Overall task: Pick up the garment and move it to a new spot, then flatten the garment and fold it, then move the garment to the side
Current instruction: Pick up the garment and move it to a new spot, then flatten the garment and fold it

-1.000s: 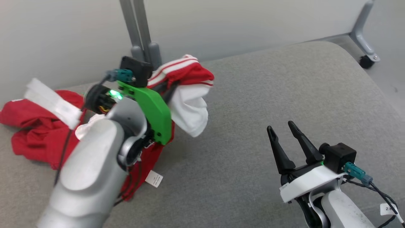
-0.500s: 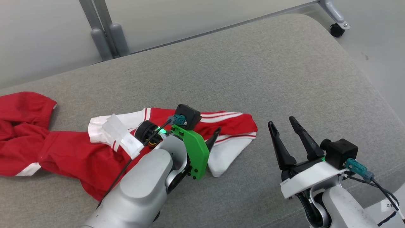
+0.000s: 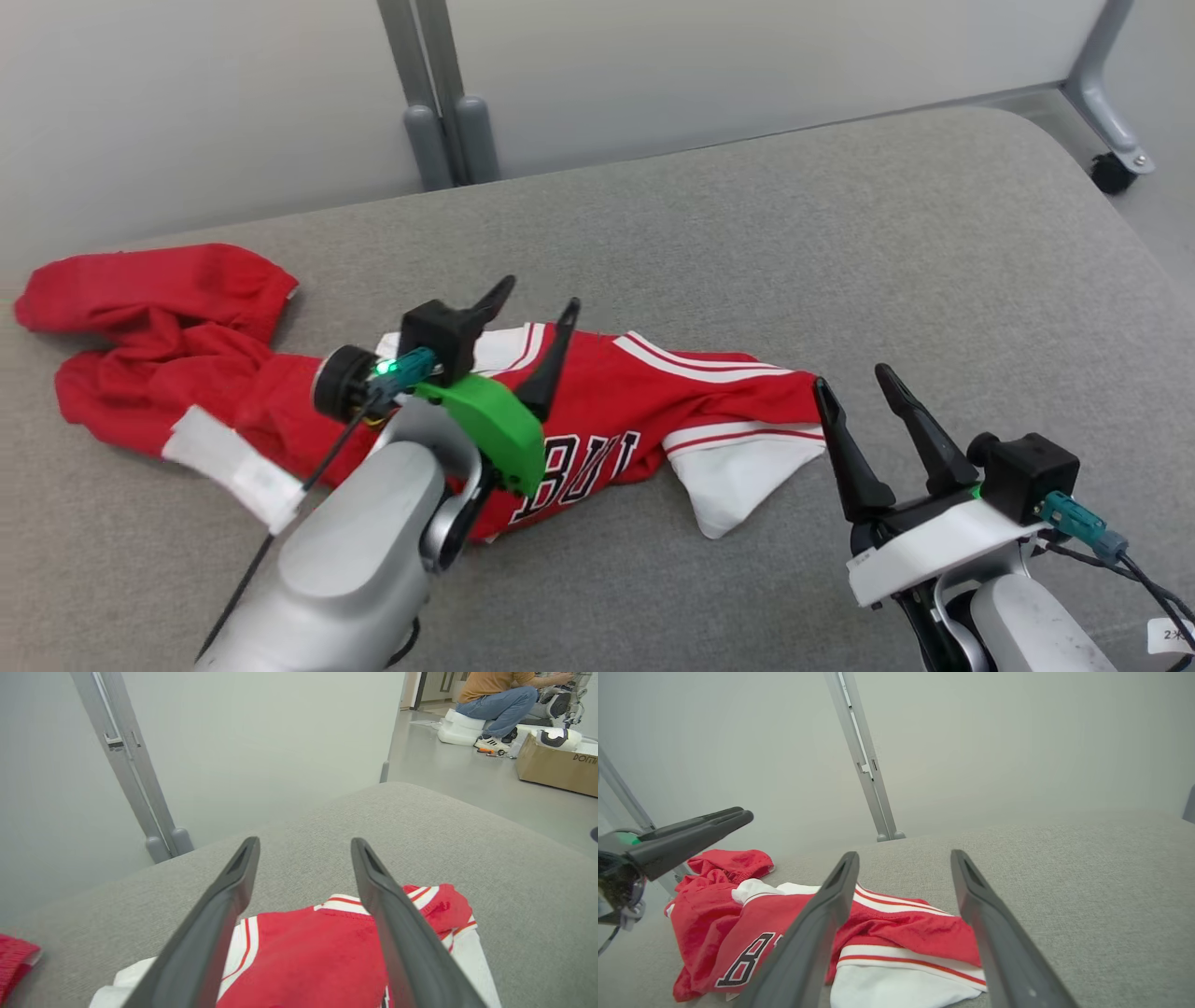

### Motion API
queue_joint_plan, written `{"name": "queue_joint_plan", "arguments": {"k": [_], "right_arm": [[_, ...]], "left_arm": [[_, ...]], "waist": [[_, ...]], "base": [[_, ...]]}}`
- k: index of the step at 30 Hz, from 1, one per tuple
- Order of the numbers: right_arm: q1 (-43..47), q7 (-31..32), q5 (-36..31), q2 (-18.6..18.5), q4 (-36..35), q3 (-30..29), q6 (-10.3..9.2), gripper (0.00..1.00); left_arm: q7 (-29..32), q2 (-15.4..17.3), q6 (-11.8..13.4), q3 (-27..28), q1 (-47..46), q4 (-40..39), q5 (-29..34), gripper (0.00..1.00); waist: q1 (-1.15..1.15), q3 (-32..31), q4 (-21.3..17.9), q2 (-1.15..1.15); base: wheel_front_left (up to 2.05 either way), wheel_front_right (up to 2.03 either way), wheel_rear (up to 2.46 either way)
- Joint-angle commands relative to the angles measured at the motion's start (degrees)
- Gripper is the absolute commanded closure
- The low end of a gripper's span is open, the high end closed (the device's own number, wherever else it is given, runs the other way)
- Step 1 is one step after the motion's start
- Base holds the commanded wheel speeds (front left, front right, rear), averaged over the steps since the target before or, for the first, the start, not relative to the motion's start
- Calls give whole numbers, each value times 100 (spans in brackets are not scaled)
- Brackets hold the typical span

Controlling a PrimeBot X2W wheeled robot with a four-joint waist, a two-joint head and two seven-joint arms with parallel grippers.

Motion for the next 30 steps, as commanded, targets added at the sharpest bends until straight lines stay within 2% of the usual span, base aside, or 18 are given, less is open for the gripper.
{"name": "queue_joint_plan", "arguments": {"k": [1, 6, 11, 15, 19, 30], "right_arm": [[100, -17, -20, -11, -65, -38, -2, 0], [235, -17, -53, -28, -218, -156, -2, 0], [463, -17, -82, 5, -406, -358, -2, 0], [613, -17, -94, -14, -523, -447, -2, 0], [667, -17, -97, -59, -593, -515, -2, 0], [635, -17, -88, -175, -485, -444, -2, 0]], "left_arm": [[-95, 157, 127, 93, 230, -166, -66, 0], [-304, 722, 625, 509, 938, -940, -147, 0], [-413, 1113, 1070, 947, 1856, -1844, -70, 0], [-419, 1197, 1367, 1466, 2659, -2496, 67, 0], [-421, 1099, 1424, 1782, 3187, -2836, 215, 0], [-423, 817, 1149, 1921, 3385, -2796, 470, 0]], "waist": [[0, -314, 385, 0], [0, -361, 524, 0], [0, -388, 644, 0], [0, -384, 683, 0], [0, -363, 707, 0], [0, -364, 897, 0]], "base": [[0, 0, 0], [0, 0, 0], [0, 0, 0], [0, 0, 0], [0, 0, 0], [0, 0, 0]]}}
